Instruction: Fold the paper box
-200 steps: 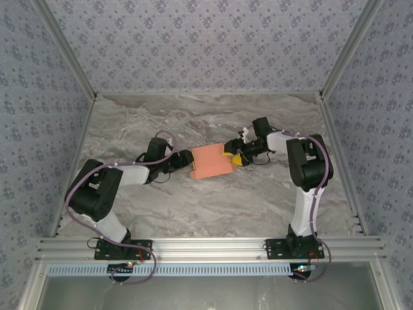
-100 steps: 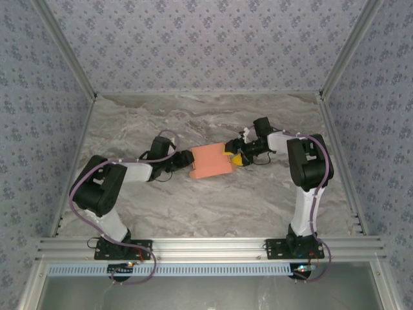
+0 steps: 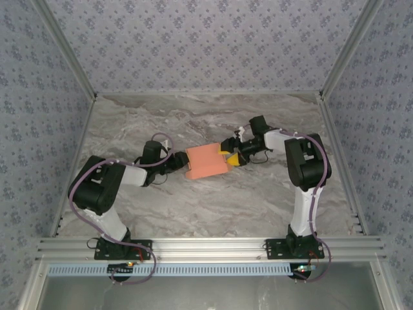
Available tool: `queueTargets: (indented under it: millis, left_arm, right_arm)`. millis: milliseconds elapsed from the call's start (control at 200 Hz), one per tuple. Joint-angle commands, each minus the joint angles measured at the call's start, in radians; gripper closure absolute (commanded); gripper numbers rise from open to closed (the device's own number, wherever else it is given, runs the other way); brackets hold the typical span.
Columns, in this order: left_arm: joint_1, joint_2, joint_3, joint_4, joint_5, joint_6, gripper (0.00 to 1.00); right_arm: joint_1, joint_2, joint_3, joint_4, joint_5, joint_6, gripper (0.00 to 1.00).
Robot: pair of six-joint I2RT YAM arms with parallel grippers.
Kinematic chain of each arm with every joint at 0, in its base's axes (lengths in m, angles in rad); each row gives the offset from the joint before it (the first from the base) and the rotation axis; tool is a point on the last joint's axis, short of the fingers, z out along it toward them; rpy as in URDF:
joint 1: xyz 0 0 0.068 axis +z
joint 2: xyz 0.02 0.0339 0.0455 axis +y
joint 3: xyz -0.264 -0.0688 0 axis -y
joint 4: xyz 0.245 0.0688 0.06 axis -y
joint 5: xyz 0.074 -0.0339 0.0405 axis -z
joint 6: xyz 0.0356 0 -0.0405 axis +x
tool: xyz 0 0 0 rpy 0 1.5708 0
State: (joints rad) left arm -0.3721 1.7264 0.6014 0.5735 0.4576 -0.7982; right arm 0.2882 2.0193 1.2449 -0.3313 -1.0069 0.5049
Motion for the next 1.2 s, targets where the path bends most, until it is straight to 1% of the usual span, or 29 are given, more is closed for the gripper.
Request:
queueTargets:
  millis: [0, 115, 205, 230, 345, 460, 560, 750, 884, 1014, 1114, 1194]
  left_arm:
    - [0.011, 0.057, -0.015, -0.071, -0.013, 0.002, 0.52]
    - [0.038, 0.076, -0.057, 0.015, -0.002, -0.037, 0.58]
    - [0.067, 0.102, -0.092, 0.109, 0.034, -0.074, 0.6]
    - [0.074, 0.111, -0.099, 0.135, 0.045, -0.082, 0.63]
    - [0.088, 0.155, -0.107, 0.227, 0.097, -0.108, 0.67]
    - [0.092, 0.171, -0.115, 0.277, 0.124, -0.12, 0.68]
    - [0.103, 0.188, -0.131, 0.354, 0.157, -0.139, 0.68]
    - [0.142, 0.266, -0.169, 0.559, 0.22, -0.223, 0.68]
    - [0.144, 0.285, -0.158, 0.562, 0.234, -0.233, 0.68]
    - [0.145, 0.291, -0.16, 0.563, 0.233, -0.233, 0.69]
    - [0.156, 0.301, -0.16, 0.554, 0.224, -0.249, 0.72]
    - [0.16, 0.303, -0.165, 0.58, 0.231, -0.256, 0.72]
  right_arm:
    - [0.017, 0.029, 0.04, -0.031, -0.01, -0.002, 0.24]
    - [0.009, 0.035, 0.041, -0.031, 0.002, 0.012, 0.23]
    - [-0.004, 0.028, 0.031, -0.034, 0.005, 0.012, 0.23]
    - [-0.006, 0.026, 0.027, -0.036, 0.005, 0.012, 0.23]
    - [-0.009, 0.023, 0.016, -0.041, 0.004, 0.008, 0.23]
    - [-0.005, 0.022, 0.004, -0.016, 0.007, 0.027, 0.23]
    - [0.002, 0.024, -0.002, 0.016, 0.007, 0.054, 0.23]
    - [0.02, 0.03, 0.004, 0.043, 0.01, 0.087, 0.23]
    - [0.046, 0.037, 0.013, 0.085, 0.01, 0.116, 0.23]
    - [0.082, 0.056, 0.018, 0.148, 0.012, 0.206, 0.23]
    - [0.085, 0.048, -0.016, 0.226, 0.033, 0.277, 0.23]
    - [0.076, 0.02, -0.044, 0.242, 0.069, 0.303, 0.23]
